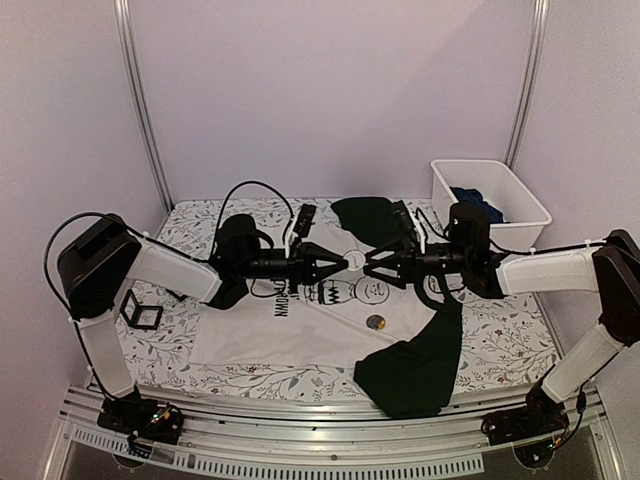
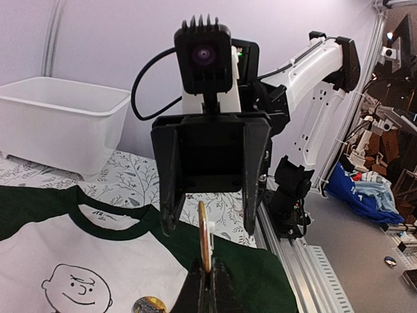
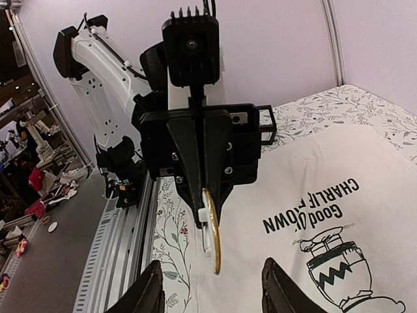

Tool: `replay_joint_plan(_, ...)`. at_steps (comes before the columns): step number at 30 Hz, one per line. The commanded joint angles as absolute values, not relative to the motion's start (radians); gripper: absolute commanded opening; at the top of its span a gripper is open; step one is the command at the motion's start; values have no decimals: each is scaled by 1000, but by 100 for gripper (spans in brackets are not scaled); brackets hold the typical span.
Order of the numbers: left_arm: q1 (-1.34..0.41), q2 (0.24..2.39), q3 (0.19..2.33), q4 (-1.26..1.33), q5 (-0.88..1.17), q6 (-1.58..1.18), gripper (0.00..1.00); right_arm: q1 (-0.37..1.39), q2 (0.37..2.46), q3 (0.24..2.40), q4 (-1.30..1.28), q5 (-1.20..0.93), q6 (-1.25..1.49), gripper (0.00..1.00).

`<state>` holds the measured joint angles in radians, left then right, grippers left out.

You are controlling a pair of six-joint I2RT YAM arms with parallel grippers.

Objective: Pin the brooch onto the clothing

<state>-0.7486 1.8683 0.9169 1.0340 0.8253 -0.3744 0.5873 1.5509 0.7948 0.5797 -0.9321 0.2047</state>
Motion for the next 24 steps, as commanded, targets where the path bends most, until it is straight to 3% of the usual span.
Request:
replay_joint_plan(1,-765,1823,892,1039,798,-307,0,585,1533,750,676,-900,255,52)
replay_joint_plan(12,-781,1830,894,1038,804,-245,0,620,1628,768,807,-840,336,52)
replay_joint_plan(24,-785,1842,909,1008,809,-223,0,626,1644,786,799,-850,331,42)
